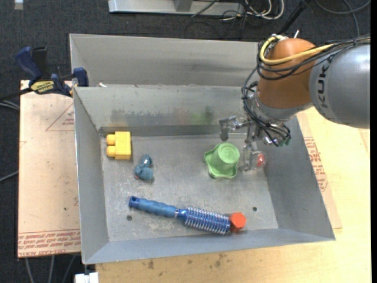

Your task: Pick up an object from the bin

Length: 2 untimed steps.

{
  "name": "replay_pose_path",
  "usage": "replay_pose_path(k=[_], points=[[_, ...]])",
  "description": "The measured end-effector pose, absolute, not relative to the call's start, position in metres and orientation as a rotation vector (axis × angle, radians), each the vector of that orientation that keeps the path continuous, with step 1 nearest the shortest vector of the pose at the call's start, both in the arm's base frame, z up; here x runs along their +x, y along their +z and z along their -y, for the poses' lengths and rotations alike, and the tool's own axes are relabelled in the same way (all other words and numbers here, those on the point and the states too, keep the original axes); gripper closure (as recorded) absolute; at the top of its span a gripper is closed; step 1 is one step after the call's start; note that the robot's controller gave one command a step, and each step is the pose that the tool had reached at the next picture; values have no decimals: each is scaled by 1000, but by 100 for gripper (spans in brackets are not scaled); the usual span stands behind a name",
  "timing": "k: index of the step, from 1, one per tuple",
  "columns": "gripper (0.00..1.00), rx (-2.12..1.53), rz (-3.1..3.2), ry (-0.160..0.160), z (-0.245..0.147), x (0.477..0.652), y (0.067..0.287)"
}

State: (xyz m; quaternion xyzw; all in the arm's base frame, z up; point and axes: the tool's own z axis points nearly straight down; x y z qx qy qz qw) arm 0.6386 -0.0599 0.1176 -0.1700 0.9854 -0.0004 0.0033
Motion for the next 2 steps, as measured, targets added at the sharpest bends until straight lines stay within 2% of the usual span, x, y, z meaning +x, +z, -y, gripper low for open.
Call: replay_pose_path(k=[1, 2], points=[[0, -198, -3134, 2, 36, 629, 71], [0, -197, -3131, 3, 36, 631, 72]])
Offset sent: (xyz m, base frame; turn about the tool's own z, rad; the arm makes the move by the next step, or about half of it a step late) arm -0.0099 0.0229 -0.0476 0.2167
